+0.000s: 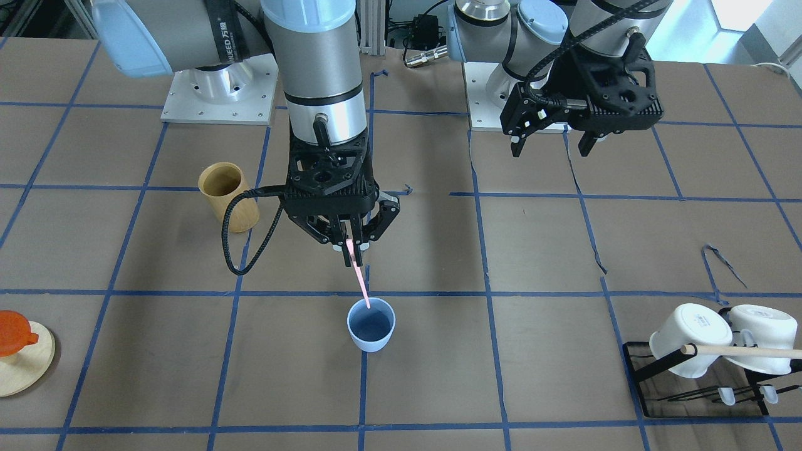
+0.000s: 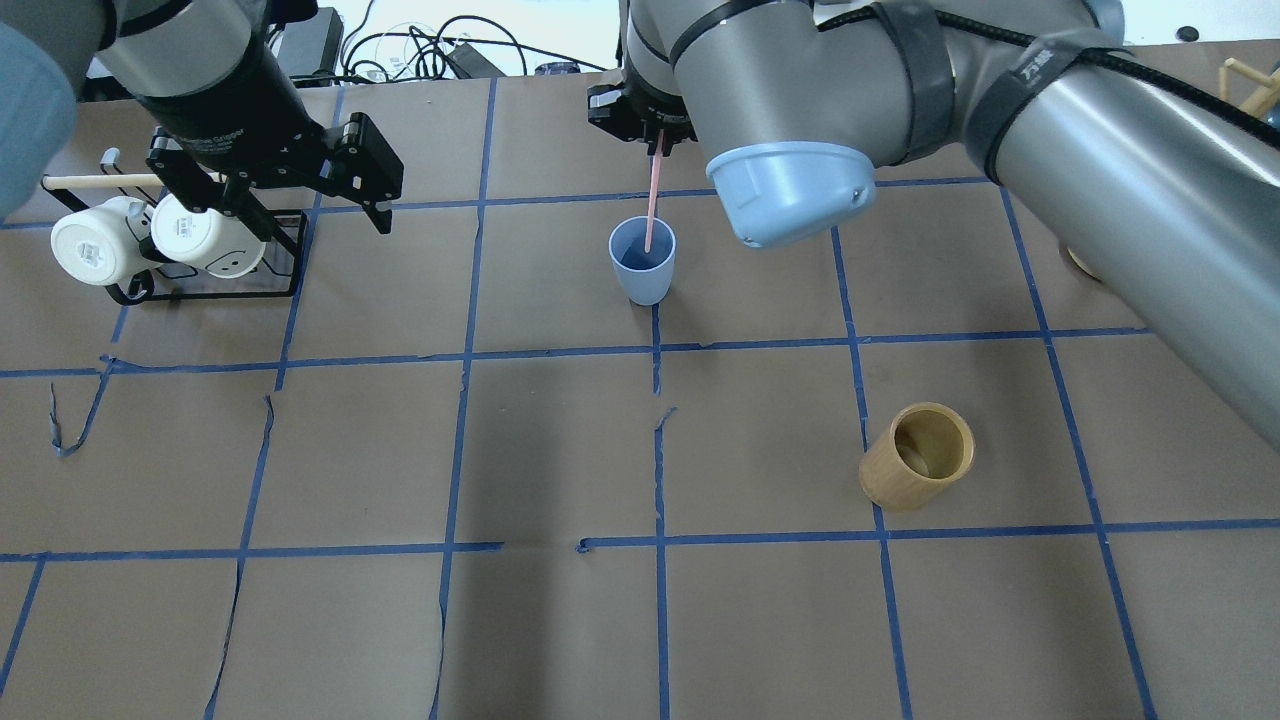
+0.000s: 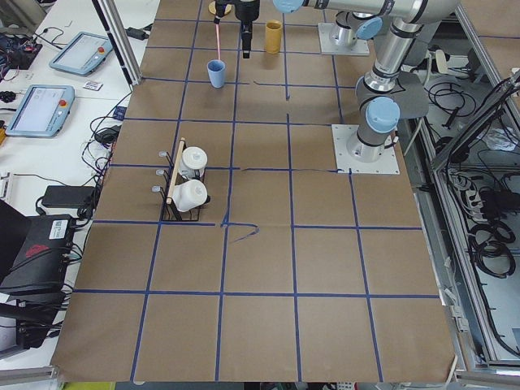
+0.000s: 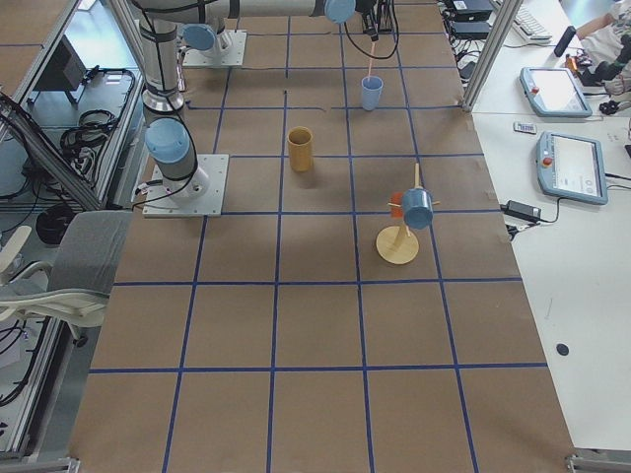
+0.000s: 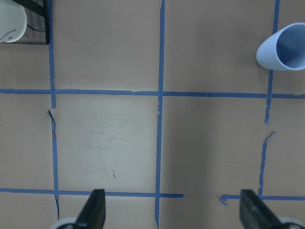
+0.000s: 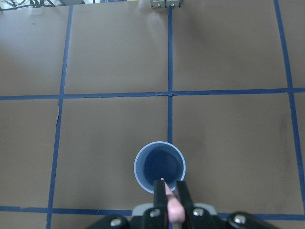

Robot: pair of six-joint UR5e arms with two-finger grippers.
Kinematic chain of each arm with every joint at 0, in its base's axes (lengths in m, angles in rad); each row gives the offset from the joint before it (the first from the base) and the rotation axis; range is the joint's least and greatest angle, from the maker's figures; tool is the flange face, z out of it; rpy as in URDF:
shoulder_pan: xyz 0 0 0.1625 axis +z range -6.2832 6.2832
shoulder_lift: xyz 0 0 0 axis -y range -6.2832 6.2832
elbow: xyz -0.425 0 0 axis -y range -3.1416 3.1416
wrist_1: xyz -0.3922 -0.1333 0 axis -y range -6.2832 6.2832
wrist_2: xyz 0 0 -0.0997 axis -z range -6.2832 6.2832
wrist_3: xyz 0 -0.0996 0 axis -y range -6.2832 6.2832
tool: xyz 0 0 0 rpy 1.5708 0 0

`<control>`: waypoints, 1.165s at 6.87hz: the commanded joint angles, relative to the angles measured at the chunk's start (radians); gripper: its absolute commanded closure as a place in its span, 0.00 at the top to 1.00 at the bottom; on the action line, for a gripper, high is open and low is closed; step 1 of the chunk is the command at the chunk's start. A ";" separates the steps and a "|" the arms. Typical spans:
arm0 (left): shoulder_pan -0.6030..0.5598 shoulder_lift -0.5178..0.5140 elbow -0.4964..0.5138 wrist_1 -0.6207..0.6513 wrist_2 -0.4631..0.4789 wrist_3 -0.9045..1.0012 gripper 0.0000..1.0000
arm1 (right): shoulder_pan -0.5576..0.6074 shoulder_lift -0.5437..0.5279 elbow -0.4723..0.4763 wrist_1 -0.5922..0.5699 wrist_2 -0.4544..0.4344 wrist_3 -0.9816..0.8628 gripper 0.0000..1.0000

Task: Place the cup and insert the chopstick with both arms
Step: 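Lower the pink chopstick into the blue cup with the right gripper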

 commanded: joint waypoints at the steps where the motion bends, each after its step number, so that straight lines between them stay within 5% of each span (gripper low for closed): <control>1: 0.011 -0.018 0.024 -0.001 -0.005 0.000 1.00 | 0.007 0.038 0.003 -0.026 0.000 0.002 0.00; 5: 0.011 -0.013 0.022 -0.001 -0.010 0.000 1.00 | 0.009 0.104 0.008 -0.073 -0.034 0.005 0.04; 8: 0.011 -0.009 0.018 -0.001 -0.008 0.000 1.00 | 0.009 0.109 0.025 -0.071 -0.032 0.019 0.25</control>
